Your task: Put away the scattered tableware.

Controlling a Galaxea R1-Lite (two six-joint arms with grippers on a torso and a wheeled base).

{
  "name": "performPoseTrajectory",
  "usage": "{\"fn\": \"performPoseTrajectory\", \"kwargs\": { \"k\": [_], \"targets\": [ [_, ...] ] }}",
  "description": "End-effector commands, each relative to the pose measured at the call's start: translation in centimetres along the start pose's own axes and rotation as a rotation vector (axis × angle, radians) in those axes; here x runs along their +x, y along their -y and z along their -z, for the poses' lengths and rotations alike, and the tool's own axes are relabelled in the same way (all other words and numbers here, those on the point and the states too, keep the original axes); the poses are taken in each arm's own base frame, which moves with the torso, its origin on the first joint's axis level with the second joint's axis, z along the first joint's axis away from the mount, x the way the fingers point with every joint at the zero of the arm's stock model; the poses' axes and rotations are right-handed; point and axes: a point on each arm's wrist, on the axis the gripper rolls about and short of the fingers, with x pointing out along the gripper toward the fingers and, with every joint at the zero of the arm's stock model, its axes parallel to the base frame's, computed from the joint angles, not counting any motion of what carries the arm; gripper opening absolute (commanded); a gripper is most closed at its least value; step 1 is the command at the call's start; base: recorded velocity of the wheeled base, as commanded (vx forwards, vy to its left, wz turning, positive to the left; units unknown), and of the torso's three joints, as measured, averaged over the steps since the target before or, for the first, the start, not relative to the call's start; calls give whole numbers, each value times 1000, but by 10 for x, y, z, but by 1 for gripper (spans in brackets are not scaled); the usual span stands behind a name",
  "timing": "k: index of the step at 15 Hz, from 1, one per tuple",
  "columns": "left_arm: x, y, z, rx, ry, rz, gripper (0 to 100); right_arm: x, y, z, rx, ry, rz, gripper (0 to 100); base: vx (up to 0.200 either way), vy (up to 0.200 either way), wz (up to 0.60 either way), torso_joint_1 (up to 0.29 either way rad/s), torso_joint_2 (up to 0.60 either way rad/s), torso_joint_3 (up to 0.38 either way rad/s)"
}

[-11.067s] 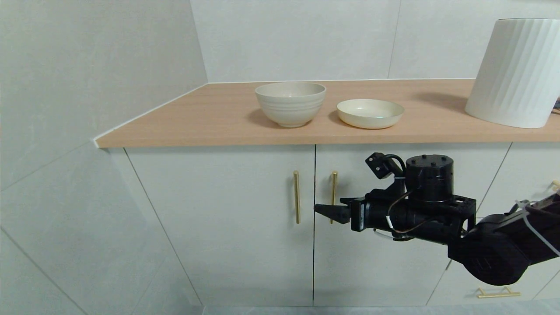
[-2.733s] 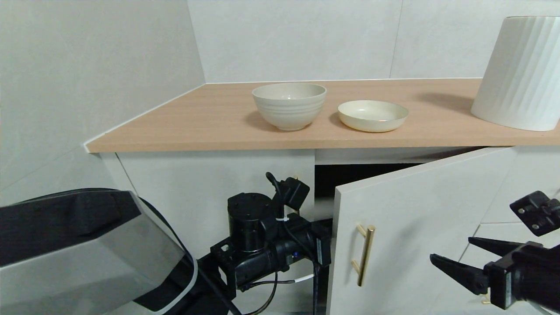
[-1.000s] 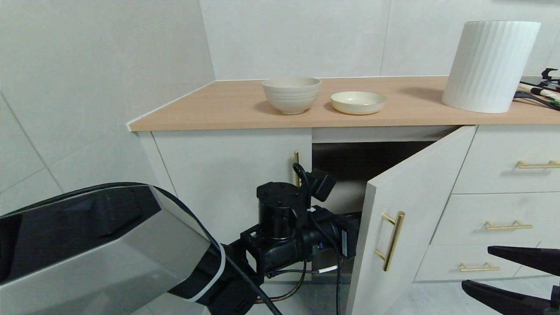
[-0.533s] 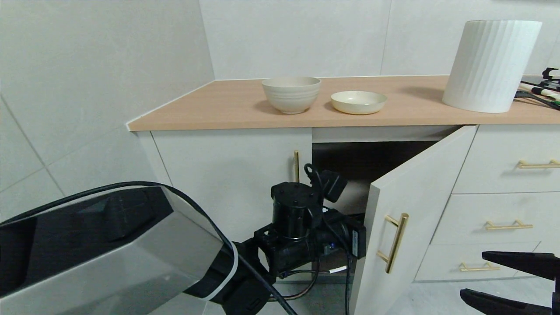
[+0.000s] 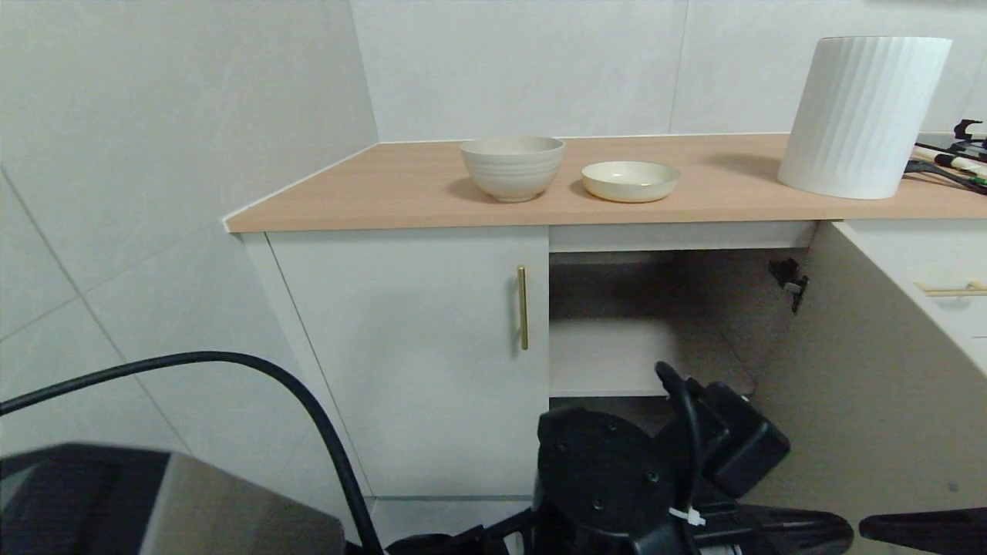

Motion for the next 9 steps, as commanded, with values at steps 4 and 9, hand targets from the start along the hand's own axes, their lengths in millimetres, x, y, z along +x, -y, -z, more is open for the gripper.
{"fn": "performPoseTrajectory", "kwargs": {
  "k": [4, 9],
  "targets": [
    [-48, -58, -15, -18, 43, -229, 0, 3, 3, -2, 9, -2, 42, 100, 0, 0, 0, 0, 0, 0],
    [-140, -75, -32, -4, 32, -464, 0, 12, 11, -8, 23, -14, 216, 100, 0, 0, 0, 0, 0, 0]
  ]
}}
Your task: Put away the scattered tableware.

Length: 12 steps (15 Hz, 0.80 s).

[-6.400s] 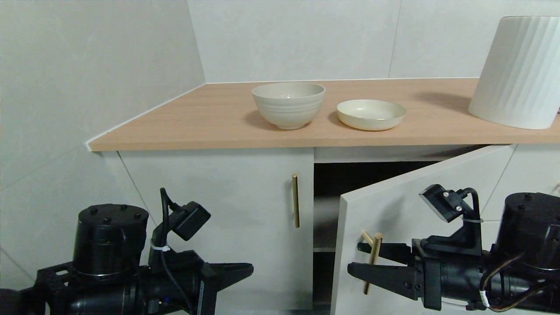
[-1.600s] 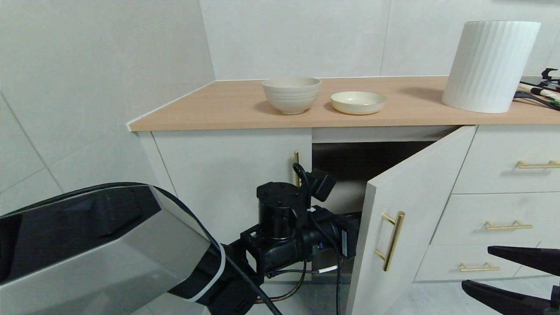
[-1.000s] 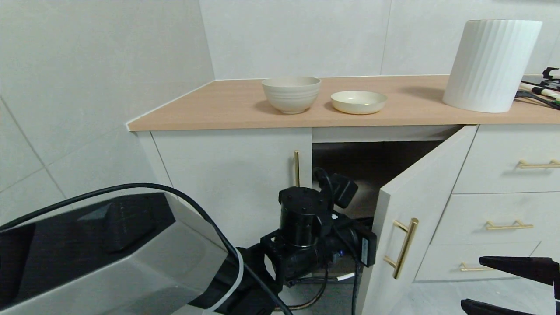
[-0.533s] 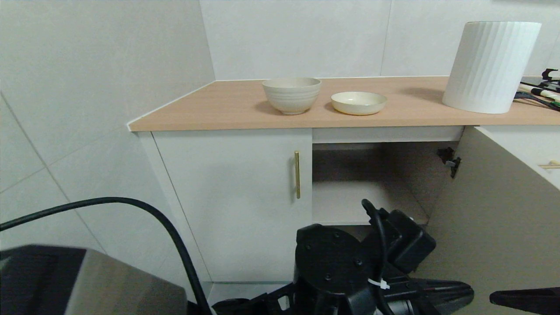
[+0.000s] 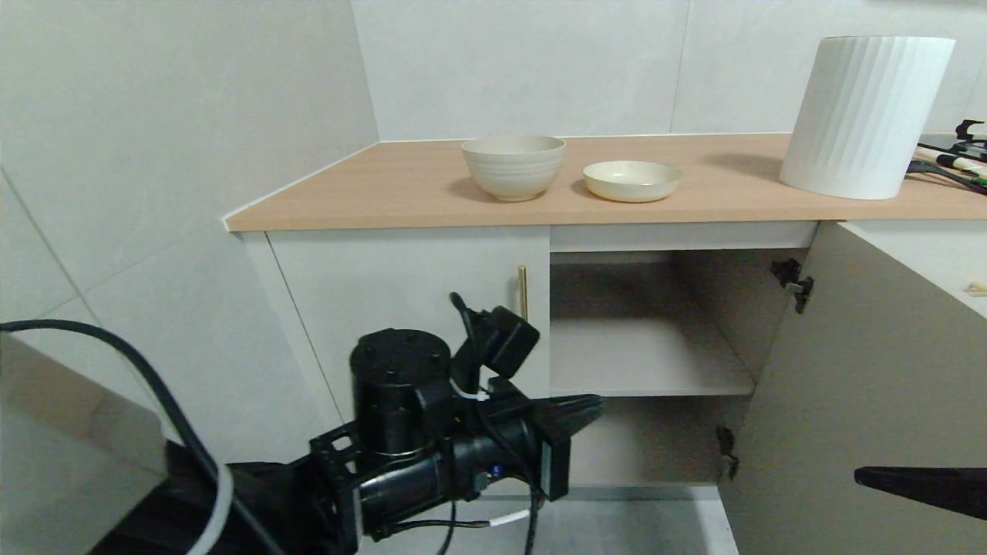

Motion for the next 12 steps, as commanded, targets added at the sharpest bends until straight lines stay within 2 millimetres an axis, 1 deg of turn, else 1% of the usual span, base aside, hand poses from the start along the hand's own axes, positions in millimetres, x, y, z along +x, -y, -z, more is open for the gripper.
{"fn": "performPoseTrajectory", "kwargs": {
  "k": [1, 2, 3, 4, 5, 6, 7, 8, 10, 11, 12],
  "targets": [
    [-55, -13, -19, 7, 25, -124, 0, 5, 1, -4, 3, -10, 21, 100, 0, 0, 0, 0, 0, 0],
    [-80, -13, -25, -11, 2, -171, 0, 4, 1, -7, 2, -4, 33, 100, 0, 0, 0, 0, 0, 0],
    [-87, -12, -28, -16, -2, -184, 0, 5, 1, -8, 3, -4, 34, 100, 0, 0, 0, 0, 0, 0],
    [-115, -12, -37, -36, -11, -237, 0, 6, 1, -14, 2, 5, 47, 100, 0, 0, 0, 0, 0, 0],
    [-126, -11, -43, -41, -3, -262, 0, 8, 2, -17, 6, -9, 65, 100, 0, 0, 0, 0, 0, 0],
    [-138, -10, -47, -49, -2, -287, 0, 12, 3, -25, 8, -19, 85, 100, 0, 0, 0, 0, 0, 0],
    [-146, -11, -48, -61, -9, -313, 100, 20, 4, -33, 13, -28, 92, 100, 0, 0, 0, 0, 0, 0],
    [-154, -14, -50, -72, -9, -344, 100, 28, 8, -43, 20, -32, 105, 100, 0, 0, 0, 0, 0, 0],
    [-160, -21, -56, -88, 6, -396, 100, 41, 12, -61, 24, -23, 117, 100, 0, 0, 0, 0, 0, 0],
    [-166, -29, -61, -94, 32, -441, 100, 58, 19, -81, 38, -19, 142, 100, 0, 0, 0, 0, 0, 0],
    [-171, -33, -62, -98, 47, -468, 100, 73, 25, -92, 64, -19, 189, 100, 0, 0, 0, 0, 0, 0]
  ]
}}
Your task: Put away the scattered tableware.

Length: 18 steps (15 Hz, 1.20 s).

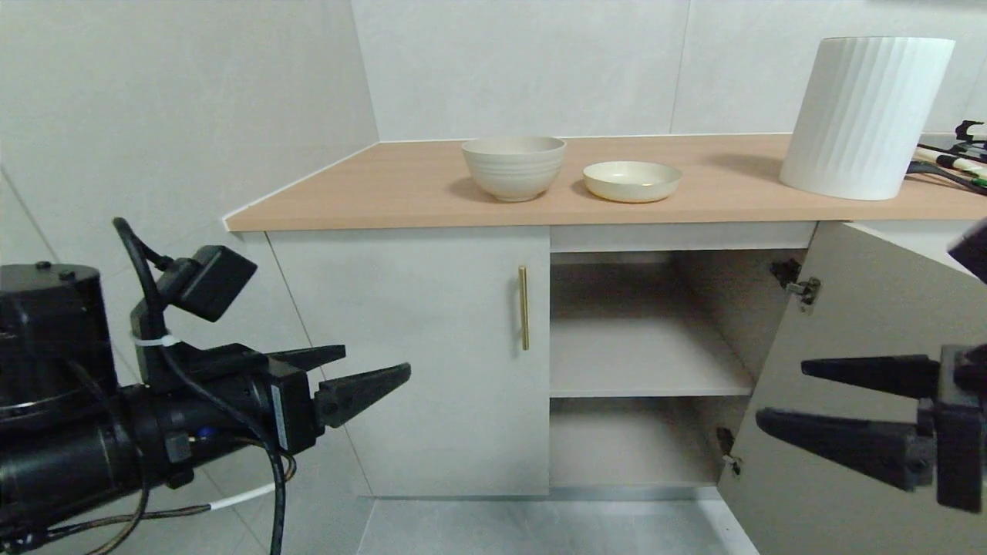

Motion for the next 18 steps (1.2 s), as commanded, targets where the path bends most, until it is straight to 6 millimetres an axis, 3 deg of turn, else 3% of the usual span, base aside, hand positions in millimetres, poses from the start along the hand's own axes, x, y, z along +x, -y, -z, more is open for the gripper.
{"fn": "performPoseTrajectory", "kwargs": {
  "k": [1, 3, 9, 18],
  "targets": [
    [-11, -9, -8, -14, 54, -53, 100, 50, 11, -24, 63, -51, 99, 100, 0, 0, 0, 0, 0, 0],
    [-13, -11, -10, -12, 67, -64, 100, 65, 18, -21, 94, -83, 148, 100, 0, 0, 0, 0, 0, 0],
    [-17, -9, -16, -5, 92, -58, 100, 51, 15, -25, 117, -43, 145, 100, 0, 0, 0, 0, 0, 0],
    [-16, -9, -16, -4, 89, -59, 100, 37, 13, -21, 124, -92, 143, 100, 200, 0, 0, 4, 2, 5]
  ]
}}
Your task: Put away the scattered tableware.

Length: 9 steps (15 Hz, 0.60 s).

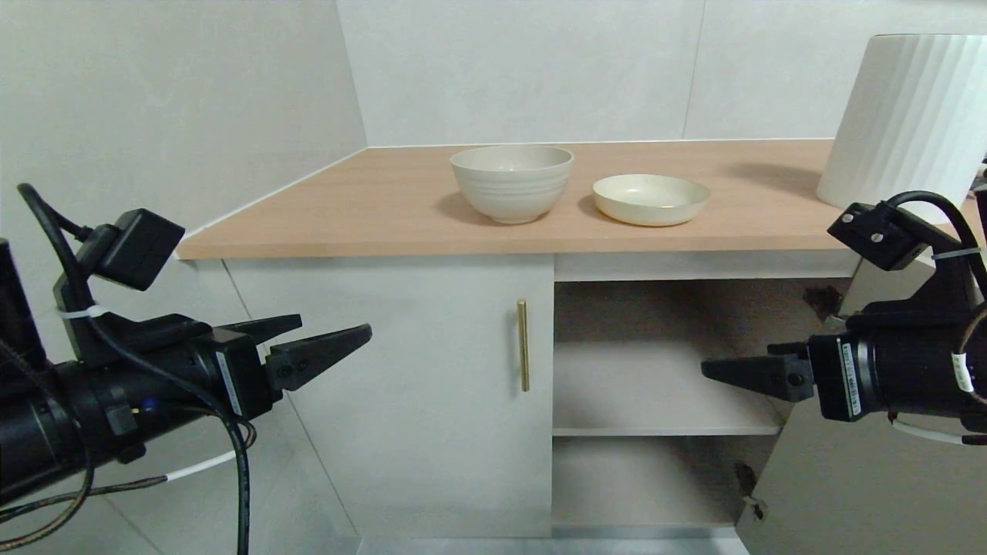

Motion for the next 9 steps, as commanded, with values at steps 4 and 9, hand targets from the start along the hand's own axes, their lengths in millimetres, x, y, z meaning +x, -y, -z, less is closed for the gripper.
{"fn": "performPoseTrajectory", "kwargs": {
  "k": [4, 9],
  "targets": [
    [0, 0, 1, -2, -4, 8, 100, -6, 1, 6, -9, 1, -2, 100, 0, 0, 0, 0, 0, 0],
    [0, 0, 0, -5, -2, 9, 100, 0, 2, 9, -40, -17, 3, 100, 0, 0, 0, 0, 0, 0]
  ]
}}
